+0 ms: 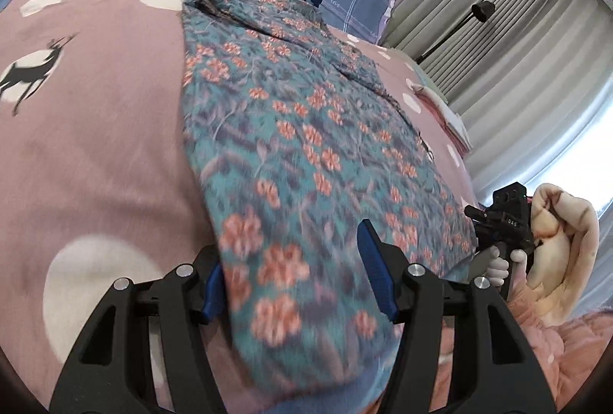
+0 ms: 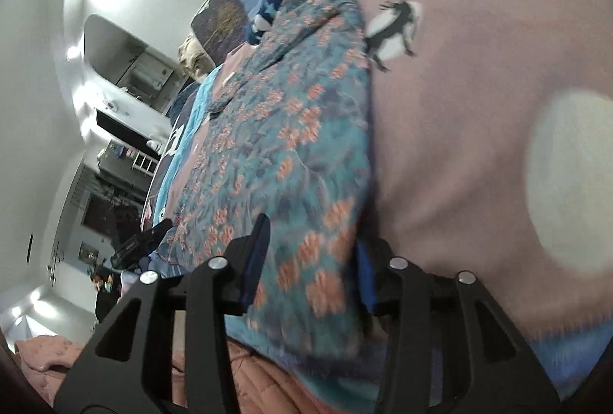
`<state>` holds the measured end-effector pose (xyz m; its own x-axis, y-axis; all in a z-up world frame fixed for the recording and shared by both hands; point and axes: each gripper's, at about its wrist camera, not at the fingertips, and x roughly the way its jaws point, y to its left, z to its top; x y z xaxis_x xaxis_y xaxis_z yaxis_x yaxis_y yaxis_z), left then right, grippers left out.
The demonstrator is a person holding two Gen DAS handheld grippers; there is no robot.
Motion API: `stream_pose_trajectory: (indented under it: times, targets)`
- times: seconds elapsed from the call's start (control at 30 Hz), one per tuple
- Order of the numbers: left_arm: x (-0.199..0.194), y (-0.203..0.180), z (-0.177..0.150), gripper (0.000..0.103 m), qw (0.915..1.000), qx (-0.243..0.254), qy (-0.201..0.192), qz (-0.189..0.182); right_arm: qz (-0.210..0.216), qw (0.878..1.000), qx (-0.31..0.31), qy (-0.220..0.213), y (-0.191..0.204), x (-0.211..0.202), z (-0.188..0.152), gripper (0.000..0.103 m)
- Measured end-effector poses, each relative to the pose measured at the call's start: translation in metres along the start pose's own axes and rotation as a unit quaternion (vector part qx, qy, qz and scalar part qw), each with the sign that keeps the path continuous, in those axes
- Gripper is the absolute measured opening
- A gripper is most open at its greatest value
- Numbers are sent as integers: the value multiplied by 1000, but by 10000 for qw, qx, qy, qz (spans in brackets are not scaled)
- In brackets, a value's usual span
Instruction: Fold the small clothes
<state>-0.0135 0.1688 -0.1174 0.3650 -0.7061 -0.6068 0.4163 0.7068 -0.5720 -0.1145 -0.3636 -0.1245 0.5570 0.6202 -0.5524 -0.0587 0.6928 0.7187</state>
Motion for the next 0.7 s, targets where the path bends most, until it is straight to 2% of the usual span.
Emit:
stream_pose_trajectory:
  times: [0.03, 0.1, 0.17, 0.23, 0.27, 0.33, 0.43, 0.5, 0.6, 0.7]
  targets:
    - [1, -1, 2, 58, 10000, -3, -15, 21, 41, 10000, 54, 19, 0, 4, 5, 42]
    - [-1, -1, 0, 39, 9999, -31, -15, 157, 36, 9999, 112, 70, 2, 8, 9, 39]
    - [-9, 6, -6, 14, 9997, -238, 0, 79, 7, 9999, -50, 154, 7, 8, 3, 33]
    - [-16, 15, -10, 7, 9983, -554, -78, -133, 130, 9996, -32, 250, 7, 7, -5, 28]
    - [-18, 16, -10, 5, 9979, -614, -124, -167, 147, 9996, 4, 246, 6, 5, -6, 15]
    - [-23, 10, -3, 5, 9980, -526, -303, -168, 64, 9997, 208, 135, 2, 4, -2, 4]
    - [-45, -13, 14, 5, 9963, -153, -790, -316, 394, 9976, 437, -367, 4, -12, 11, 3]
    - [-59, -22, 19, 6, 9952, 66, -972, -128, 466, 9965, 238, -654, 16, -27, 17, 3]
    - [-64, -14, 14, 9, 9956, -10, -929, 119, 221, 9980, 11, -594, 23, -34, 14, 3]
    - [-60, 9, -1, 18, 9963, -388, -740, 193, 137, 9987, 218, -441, 9, -27, 4, 4]
